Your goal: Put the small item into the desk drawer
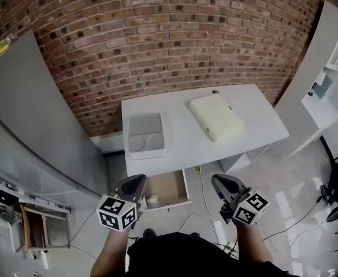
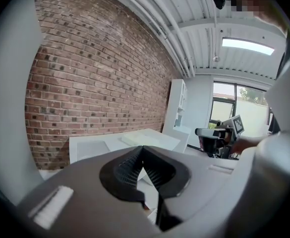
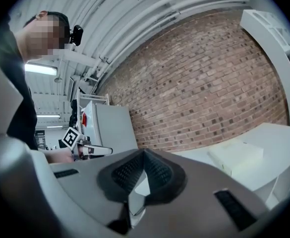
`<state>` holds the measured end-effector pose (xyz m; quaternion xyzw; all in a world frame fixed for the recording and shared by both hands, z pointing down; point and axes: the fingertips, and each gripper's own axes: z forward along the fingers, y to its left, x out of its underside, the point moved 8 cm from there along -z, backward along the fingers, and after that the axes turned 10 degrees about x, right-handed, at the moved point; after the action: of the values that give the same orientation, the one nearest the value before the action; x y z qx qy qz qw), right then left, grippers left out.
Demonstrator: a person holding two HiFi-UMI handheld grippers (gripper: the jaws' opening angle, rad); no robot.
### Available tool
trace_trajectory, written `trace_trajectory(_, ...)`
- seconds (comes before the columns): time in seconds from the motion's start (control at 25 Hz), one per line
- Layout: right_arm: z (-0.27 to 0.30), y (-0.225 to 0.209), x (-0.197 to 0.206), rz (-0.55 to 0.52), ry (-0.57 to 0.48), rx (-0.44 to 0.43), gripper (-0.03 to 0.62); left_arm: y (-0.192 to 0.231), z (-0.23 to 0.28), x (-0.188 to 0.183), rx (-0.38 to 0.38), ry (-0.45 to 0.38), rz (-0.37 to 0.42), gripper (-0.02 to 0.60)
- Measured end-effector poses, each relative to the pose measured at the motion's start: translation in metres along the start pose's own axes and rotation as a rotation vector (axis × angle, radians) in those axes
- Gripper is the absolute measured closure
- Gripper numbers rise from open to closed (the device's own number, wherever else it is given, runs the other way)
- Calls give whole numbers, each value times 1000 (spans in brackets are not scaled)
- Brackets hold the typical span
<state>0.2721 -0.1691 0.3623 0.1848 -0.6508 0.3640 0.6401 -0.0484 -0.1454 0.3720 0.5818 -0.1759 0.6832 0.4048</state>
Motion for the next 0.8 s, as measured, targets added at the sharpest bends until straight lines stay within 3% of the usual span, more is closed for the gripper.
trace_trajectory(0.28, -16, 7, -11, -42, -41, -15, 580, -23, 4, -18, 2, -24, 74, 571)
trace_trajectory(0.8, -22, 14, -12, -44, -61, -1, 582, -14, -1, -19, -20, -22, 73, 571)
